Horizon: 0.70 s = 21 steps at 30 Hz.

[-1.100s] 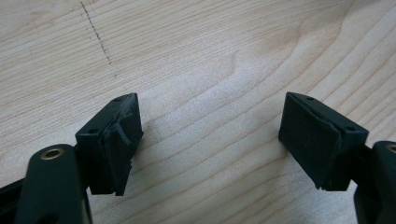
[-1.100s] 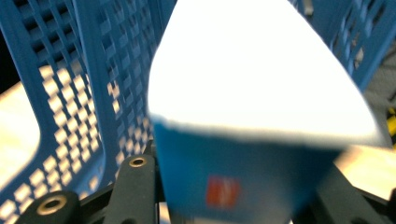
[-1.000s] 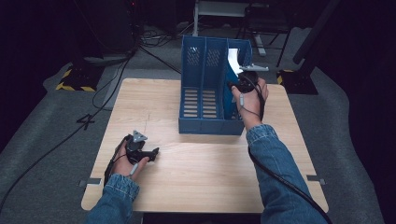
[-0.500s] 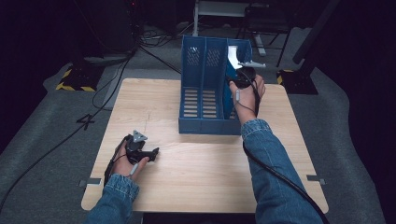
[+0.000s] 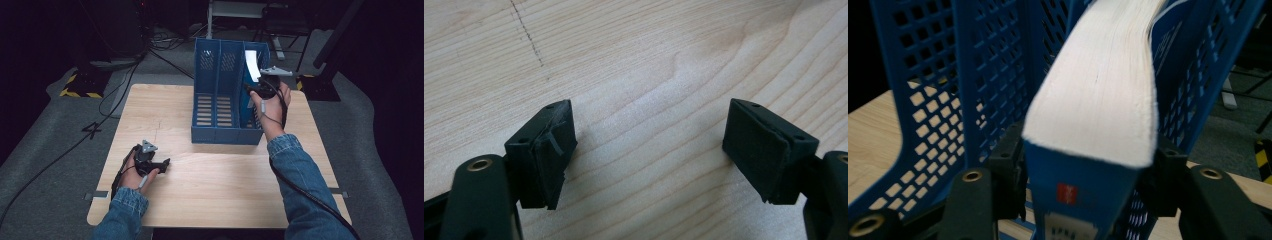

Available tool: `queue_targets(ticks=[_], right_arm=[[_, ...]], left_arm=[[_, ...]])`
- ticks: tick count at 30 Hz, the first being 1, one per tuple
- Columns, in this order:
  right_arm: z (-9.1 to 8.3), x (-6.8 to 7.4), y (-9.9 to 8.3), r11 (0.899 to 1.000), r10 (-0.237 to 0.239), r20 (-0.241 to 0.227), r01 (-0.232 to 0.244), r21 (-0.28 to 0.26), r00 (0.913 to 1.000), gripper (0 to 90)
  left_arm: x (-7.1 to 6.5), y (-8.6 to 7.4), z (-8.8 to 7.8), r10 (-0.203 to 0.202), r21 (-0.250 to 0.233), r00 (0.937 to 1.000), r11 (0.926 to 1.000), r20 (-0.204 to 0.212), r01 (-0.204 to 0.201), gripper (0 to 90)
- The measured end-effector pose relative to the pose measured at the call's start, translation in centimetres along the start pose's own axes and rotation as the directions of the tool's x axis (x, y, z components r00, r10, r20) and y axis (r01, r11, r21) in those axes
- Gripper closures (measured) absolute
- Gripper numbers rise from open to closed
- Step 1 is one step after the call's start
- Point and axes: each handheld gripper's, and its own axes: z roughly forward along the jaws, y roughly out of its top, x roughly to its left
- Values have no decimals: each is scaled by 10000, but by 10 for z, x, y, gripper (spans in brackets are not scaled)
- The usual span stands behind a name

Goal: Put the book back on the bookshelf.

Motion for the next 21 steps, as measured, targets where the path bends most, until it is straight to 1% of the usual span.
queue_targets(ticks=[1,2,3,7,8,9,12,15,16,17,19,21], right_arm=[[-11,0,1,9999,-37,-161,36,-102,9999,440],[-11,0,1,9999,-37,-161,36,-102,9999,440],[-15,0,1,9999,-101,-236,99,-123,9997,439],[-35,-2,-1,9995,-301,-570,293,-150,9979,431],[-44,-4,-3,9993,-349,-737,339,-152,9967,428],[-44,-4,-3,9993,-349,-737,339,-152,9967,428],[-58,-7,-6,9996,-256,-1074,239,-173,9939,421],[-72,-8,-7,9991,-394,-1191,371,-217,9921,404],[-82,-9,-9,9986,-494,-1373,466,-231,9893,398],[-82,-9,-9,9986,-494,-1373,466,-231,9893,398],[-90,-10,-12,9980,-626,-1577,622,-76,9855,394],[-98,-12,-17,9979,-648,-1689,650,-42,9835,395]], left_arm=[[0,-1,-1,-22,-2,10000,10000,-10,22,214],[0,-2,-1,-51,-6,10000,10000,-20,51,214],[0,-2,-2,-27,-14,10000,10000,24,27,213],[1,-6,-6,32,-22,10000,10000,-10,-32,212],[1,-7,-7,-13,-10,10000,10000,21,13,212],[2,-8,-7,0,-30,10000,10000,17,0,212],[2,-10,-9,24,2,10000,10000,16,-24,212],[2,-11,-10,42,-28,10000,10000,33,-42,212],[2,-11,-11,30,-21,10000,10000,54,-30,212],[2,-12,-11,31,-23,10000,10000,58,-31,212],[3,-12,-11,67,-5,9999,10000,75,-67,211],[2,-12,-11,77,-6,9999,10000,95,-77,206]])
